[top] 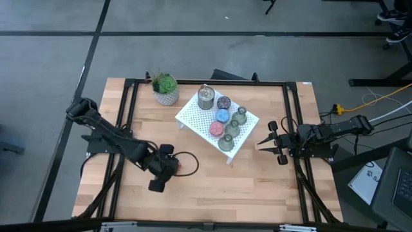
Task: Pick & Place candle stick holders
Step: Put the silver scented candle on the shelf aligned with the other silver scented candle on the shelf
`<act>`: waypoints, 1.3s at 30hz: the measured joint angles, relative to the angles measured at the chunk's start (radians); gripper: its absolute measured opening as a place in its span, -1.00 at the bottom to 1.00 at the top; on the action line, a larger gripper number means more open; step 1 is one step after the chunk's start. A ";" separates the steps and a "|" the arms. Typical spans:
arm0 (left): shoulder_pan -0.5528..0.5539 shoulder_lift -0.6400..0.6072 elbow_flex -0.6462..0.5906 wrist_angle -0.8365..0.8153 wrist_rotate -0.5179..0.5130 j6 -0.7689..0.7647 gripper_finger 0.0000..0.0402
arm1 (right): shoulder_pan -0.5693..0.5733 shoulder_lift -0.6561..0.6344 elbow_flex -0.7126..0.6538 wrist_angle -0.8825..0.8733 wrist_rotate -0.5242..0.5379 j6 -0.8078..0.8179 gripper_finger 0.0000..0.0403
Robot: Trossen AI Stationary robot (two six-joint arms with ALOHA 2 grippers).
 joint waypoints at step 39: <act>0.032 0.121 0.140 -0.256 -0.209 -0.077 -0.99 | 0.000 0.000 0.000 0.000 0.000 0.000 -0.44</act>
